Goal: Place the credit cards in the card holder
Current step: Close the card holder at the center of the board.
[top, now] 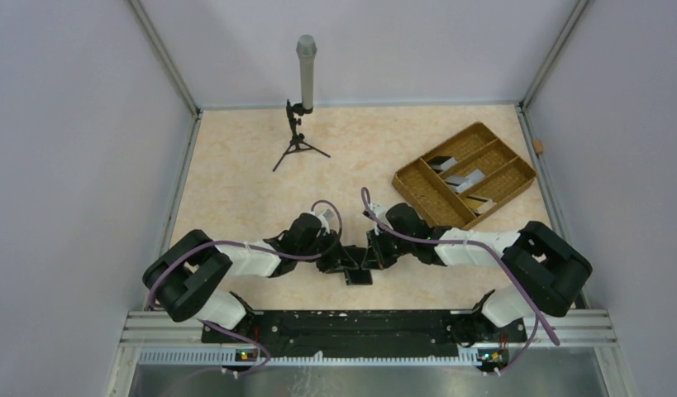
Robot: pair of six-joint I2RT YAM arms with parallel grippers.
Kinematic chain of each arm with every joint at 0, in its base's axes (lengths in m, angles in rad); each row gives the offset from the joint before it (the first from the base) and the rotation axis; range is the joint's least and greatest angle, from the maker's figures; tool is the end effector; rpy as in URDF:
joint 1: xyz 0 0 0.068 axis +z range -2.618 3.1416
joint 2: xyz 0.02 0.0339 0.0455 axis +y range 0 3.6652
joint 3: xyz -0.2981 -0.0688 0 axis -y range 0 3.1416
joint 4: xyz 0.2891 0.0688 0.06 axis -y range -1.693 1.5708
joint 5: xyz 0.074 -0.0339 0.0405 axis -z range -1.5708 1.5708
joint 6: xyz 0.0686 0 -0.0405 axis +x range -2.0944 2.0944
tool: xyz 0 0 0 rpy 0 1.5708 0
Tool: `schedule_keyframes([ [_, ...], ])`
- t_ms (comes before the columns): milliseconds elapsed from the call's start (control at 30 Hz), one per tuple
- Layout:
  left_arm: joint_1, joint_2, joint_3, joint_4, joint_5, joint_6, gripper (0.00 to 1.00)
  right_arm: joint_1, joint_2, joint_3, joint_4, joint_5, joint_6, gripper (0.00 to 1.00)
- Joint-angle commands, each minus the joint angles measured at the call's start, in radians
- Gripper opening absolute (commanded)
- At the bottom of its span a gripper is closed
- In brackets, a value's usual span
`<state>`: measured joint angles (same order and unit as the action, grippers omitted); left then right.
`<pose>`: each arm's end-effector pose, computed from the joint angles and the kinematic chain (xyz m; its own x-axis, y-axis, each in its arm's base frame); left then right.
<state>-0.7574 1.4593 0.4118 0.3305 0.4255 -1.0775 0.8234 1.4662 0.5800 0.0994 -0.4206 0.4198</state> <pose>0.1885 -0.2172 0.0996 -0.9764 -0.1809 -0.1180 -0.0172 0.6098 -0.7924 0.1933 0.2498 0.1272 -0.7923 -0.3076 -0.5270 -0.5942 0.5852 0.5518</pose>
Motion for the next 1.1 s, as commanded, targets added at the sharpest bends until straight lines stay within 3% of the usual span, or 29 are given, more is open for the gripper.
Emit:
schedule_keyframes([
  [0,-0.020,0.047,-0.005,-0.108,-0.067,0.053,0.00,-0.008,-0.041,-0.012,0.072,-0.037,-0.009,0.00],
  [533,-0.021,0.044,-0.007,-0.111,-0.070,0.050,0.00,-0.009,-0.037,-0.029,0.109,-0.064,-0.001,0.00],
  [700,-0.021,0.040,-0.008,-0.114,-0.071,0.051,0.00,-0.012,-0.087,0.014,0.006,-0.034,-0.013,0.00],
  [733,-0.020,0.039,-0.008,-0.116,-0.073,0.051,0.00,-0.011,-0.109,0.027,-0.027,-0.020,-0.015,0.03],
  [900,-0.021,0.042,-0.004,-0.117,-0.072,0.051,0.00,-0.015,-0.229,0.065,-0.173,0.086,-0.012,0.33],
  [1067,-0.022,0.045,-0.002,-0.118,-0.069,0.053,0.00,-0.043,-0.277,0.057,-0.216,0.145,0.030,0.38],
])
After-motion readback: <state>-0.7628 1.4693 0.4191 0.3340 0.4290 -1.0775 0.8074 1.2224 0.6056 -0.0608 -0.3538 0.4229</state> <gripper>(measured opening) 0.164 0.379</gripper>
